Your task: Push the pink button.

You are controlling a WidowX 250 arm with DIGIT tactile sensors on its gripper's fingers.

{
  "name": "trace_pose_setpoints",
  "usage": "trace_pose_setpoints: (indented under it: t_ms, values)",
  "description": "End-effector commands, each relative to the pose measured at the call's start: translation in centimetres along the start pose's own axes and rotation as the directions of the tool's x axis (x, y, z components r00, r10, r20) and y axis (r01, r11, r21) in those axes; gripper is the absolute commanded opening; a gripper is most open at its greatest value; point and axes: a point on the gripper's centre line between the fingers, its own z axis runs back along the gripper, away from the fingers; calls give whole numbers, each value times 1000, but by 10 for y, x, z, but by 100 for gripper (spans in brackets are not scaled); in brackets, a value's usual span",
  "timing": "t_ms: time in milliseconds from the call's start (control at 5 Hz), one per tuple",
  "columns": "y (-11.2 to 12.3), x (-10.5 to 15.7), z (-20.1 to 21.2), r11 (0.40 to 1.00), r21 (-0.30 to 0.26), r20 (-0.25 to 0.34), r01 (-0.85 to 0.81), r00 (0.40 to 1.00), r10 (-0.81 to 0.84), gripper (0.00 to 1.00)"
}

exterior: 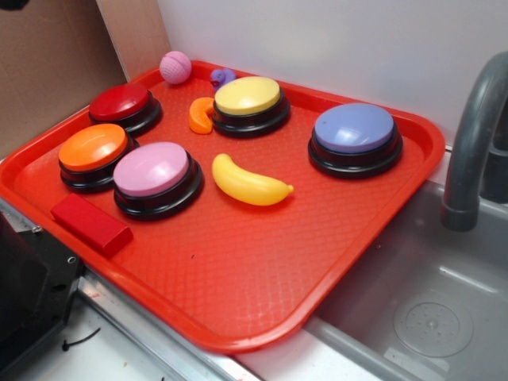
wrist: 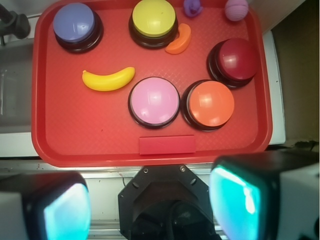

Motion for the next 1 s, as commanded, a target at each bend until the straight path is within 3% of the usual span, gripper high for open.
trace_pose_setpoints:
  t_ms: [0, 200, 400, 800]
  values:
    - [0, 0, 0, 1000, 0, 0, 0, 1000, 0, 100]
    - [25, 23, -39, 998, -52, -39, -39, 999, 37, 100]
    - [20, 47, -73, 999, -43, -11, -10, 1000, 9, 100]
    - [12, 57, -122, 979, -24, 11, 205, 979, -205, 100]
